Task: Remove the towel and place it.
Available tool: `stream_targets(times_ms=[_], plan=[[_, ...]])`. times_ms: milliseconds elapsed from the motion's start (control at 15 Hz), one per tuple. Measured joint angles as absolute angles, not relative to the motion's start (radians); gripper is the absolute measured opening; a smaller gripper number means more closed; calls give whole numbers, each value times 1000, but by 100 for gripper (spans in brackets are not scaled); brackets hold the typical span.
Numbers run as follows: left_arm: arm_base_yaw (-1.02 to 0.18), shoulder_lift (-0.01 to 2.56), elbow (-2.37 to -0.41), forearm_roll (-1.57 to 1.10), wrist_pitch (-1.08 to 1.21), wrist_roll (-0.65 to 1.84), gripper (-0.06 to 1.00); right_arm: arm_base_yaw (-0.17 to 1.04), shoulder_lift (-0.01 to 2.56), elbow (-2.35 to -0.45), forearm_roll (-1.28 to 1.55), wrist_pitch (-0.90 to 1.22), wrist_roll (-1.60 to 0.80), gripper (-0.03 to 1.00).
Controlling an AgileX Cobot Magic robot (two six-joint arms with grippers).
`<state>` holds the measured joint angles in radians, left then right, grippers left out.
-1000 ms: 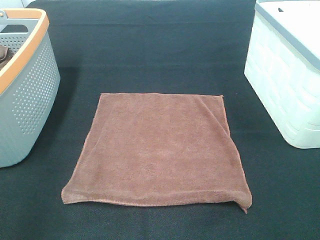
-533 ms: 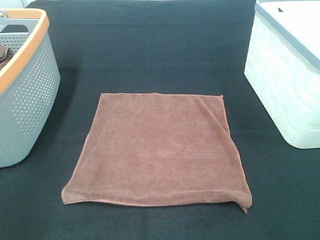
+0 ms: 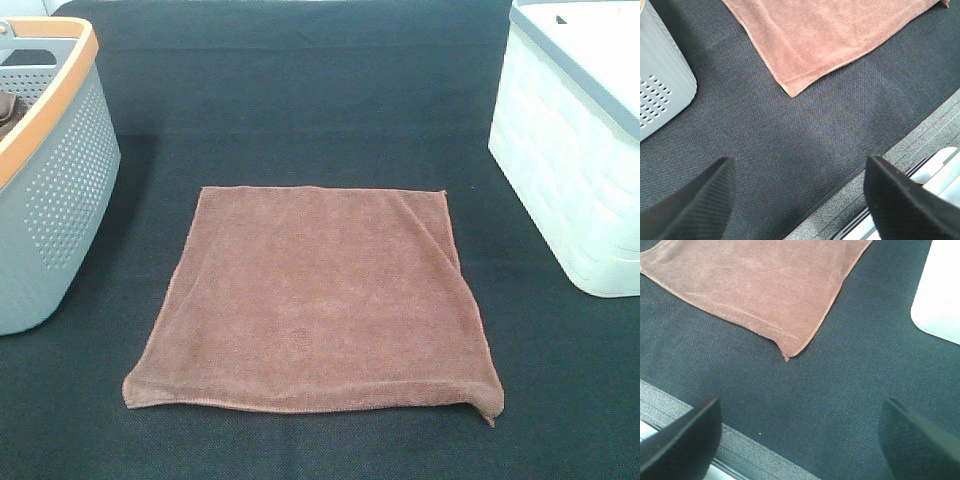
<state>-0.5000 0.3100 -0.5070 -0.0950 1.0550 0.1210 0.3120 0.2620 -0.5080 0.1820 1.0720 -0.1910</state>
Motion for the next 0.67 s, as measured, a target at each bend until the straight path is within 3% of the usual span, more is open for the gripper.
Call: stream_targets(times_ms=[467, 667], plan=[[-500, 310, -507, -95, 1055, 123, 69, 312, 262, -508, 182, 1072, -191, 81], [-385, 310, -507, -98, 1055, 123, 69, 265, 262, -508, 186, 1072, -191, 81]])
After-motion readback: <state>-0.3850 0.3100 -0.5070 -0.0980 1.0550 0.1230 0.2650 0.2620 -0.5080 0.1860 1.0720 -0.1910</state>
